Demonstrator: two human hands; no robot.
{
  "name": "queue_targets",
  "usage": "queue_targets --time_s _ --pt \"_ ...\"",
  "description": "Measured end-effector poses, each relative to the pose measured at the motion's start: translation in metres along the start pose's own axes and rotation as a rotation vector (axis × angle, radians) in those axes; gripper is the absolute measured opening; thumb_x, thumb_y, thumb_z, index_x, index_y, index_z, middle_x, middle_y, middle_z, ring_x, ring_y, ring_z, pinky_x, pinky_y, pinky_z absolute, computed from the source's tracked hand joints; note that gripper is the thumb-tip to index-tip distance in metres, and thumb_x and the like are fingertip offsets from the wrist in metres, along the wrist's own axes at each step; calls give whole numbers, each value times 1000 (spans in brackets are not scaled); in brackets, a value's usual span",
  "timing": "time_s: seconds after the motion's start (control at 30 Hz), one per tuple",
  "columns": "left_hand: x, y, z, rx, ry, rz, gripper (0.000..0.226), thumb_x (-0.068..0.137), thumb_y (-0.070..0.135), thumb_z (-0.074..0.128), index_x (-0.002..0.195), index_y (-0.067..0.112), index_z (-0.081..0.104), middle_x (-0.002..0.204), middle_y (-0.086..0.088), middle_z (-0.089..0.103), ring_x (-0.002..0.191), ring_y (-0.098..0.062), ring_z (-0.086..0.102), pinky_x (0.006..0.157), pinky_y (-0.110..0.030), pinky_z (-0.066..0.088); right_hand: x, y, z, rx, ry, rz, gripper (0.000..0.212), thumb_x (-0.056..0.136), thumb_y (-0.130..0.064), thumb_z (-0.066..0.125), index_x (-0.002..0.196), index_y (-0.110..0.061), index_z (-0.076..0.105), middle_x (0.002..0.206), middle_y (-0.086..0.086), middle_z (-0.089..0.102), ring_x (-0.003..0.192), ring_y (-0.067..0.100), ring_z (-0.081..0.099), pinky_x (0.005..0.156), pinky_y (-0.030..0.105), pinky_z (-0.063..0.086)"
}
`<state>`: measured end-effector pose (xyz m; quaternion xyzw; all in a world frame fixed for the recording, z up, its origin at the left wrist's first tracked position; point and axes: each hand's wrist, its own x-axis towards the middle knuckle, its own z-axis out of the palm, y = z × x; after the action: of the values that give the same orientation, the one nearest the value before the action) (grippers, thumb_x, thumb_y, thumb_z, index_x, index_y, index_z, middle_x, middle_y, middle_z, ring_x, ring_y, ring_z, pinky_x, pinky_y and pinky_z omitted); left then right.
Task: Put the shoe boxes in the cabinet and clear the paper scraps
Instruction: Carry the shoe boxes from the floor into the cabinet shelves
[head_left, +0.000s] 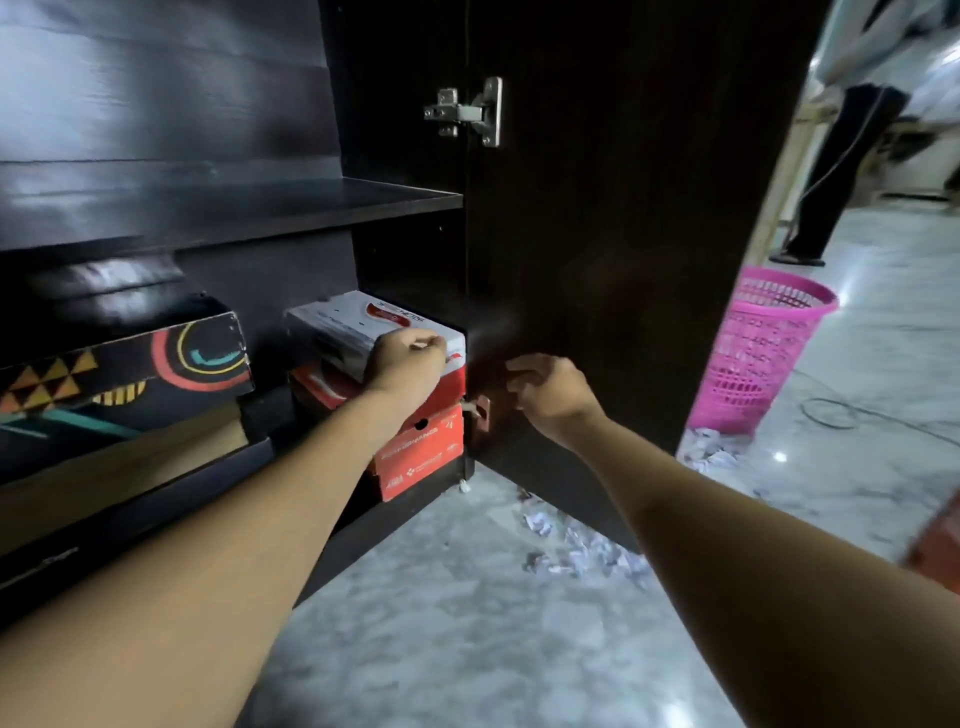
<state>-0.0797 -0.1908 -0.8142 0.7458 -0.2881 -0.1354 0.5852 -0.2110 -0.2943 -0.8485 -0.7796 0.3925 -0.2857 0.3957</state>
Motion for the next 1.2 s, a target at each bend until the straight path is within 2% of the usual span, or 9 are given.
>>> queue_targets --time_s 0.23,0.37,0.5,0.67,0.8,0.9,1.0,1.07,1.2 --pt "-94 23 65 38 -279 242 16 92 12 56 83 19 68 85 -11 72 89 -29 70 83 -46 58 -125 37 -98 -154 250 120 30 72 -31 42 89 -38 65 88 0 74 79 24 70 80 45 58" --pt "-157 39 122 70 -539 255 14 84 32 57 74 27 66 84 0 74 81 -25 71 76 -39 57 -210 73 -157 -275 396 261 16 83 -23 48 88 -31 60 94 5 72 87 28 67 81 39 54" --pt "-228 47 183 22 -753 167 13 92 24 56 87 21 68 88 -4 72 72 -23 68 62 -28 50 -287 125 -216 -272 507 460 14 85 -23 50 92 -29 59 94 3 70 91 29 66 75 31 49" --pt "-306 23 269 72 -932 61 16 94 27 56 107 19 63 92 -3 63 86 -25 63 63 -28 48 -356 214 -277 -222 554 647 33 92 -28 54 123 -19 59 114 7 69 97 25 63 85 32 50" --pt "-339 6 344 153 -950 41 41 94 40 57 130 22 51 108 0 61 93 -23 60 78 -36 53 -382 288 -321 -184 572 760 49 94 -29 54 139 -13 48 131 14 60 116 30 58 97 35 46" --pt "-353 -6 398 163 -903 -4 39 95 42 56 127 20 48 114 -1 54 96 -20 53 88 -35 48 -382 332 -348 -118 595 786 59 95 -29 55 147 -8 37 146 18 45 132 32 46 108 37 39" --pt "-358 -18 446 148 -793 -63 28 95 39 57 115 22 46 113 4 49 103 -24 52 94 -36 46 -375 379 -370 -61 610 779 70 86 -36 58 147 -10 36 145 17 43 130 34 47 112 44 37" --pt "-354 -26 476 133 -731 -122 55 91 47 60 131 13 43 129 0 52 117 -28 54 99 -40 46 -369 402 -382 -21 627 776 78 76 -43 57 146 -14 37 144 16 44 126 33 50 111 46 38" --pt "-341 -45 518 95 -674 -261 72 85 58 63 137 16 36 135 -8 54 117 -31 57 101 -46 47 -360 421 -397 -39 615 810 60 94 -28 56 146 -11 32 149 16 29 132 34 41 112 35 30"
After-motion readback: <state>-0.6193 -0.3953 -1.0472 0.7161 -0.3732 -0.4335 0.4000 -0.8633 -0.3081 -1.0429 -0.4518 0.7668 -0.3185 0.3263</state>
